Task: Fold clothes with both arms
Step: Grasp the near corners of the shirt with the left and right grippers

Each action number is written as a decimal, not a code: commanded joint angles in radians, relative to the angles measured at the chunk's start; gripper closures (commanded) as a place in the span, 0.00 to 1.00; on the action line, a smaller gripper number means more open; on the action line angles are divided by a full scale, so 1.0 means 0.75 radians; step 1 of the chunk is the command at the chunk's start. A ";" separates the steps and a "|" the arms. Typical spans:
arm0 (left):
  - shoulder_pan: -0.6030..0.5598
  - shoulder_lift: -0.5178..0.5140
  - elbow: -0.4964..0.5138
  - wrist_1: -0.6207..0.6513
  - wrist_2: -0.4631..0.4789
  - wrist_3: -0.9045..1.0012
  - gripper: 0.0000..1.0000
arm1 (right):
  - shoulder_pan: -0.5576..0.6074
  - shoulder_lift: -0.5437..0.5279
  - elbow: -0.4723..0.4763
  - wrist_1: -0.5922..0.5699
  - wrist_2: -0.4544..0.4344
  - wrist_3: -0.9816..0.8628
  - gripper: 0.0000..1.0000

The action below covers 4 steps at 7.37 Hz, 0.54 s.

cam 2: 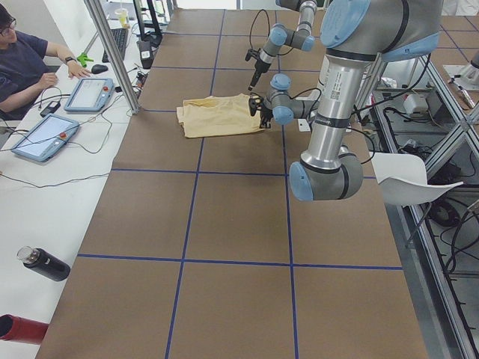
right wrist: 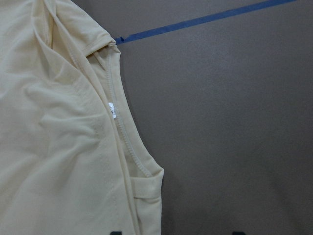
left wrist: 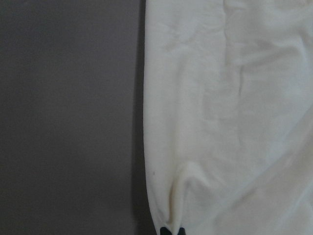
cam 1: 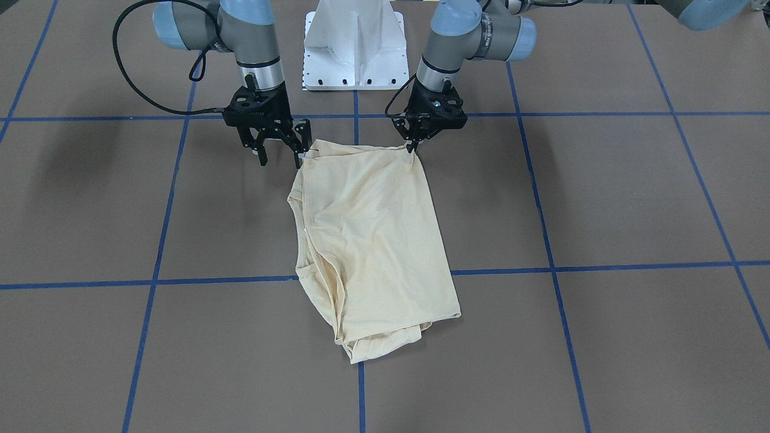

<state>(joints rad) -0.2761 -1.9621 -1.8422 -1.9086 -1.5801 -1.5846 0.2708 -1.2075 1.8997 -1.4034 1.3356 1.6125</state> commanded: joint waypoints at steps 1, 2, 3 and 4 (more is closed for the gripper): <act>0.000 0.002 0.000 0.000 0.000 0.000 1.00 | -0.032 0.039 -0.064 -0.002 -0.060 0.032 0.30; 0.000 0.000 0.000 -0.002 0.000 0.000 1.00 | -0.040 0.064 -0.091 -0.002 -0.071 0.032 0.30; 0.000 0.000 0.000 0.000 0.000 0.000 1.00 | -0.052 0.074 -0.105 -0.002 -0.077 0.040 0.30; 0.002 0.002 0.000 -0.002 0.000 0.000 1.00 | -0.068 0.080 -0.131 -0.004 -0.101 0.069 0.37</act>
<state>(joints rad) -0.2760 -1.9615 -1.8423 -1.9090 -1.5800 -1.5846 0.2329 -1.1560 1.8227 -1.4055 1.2767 1.6460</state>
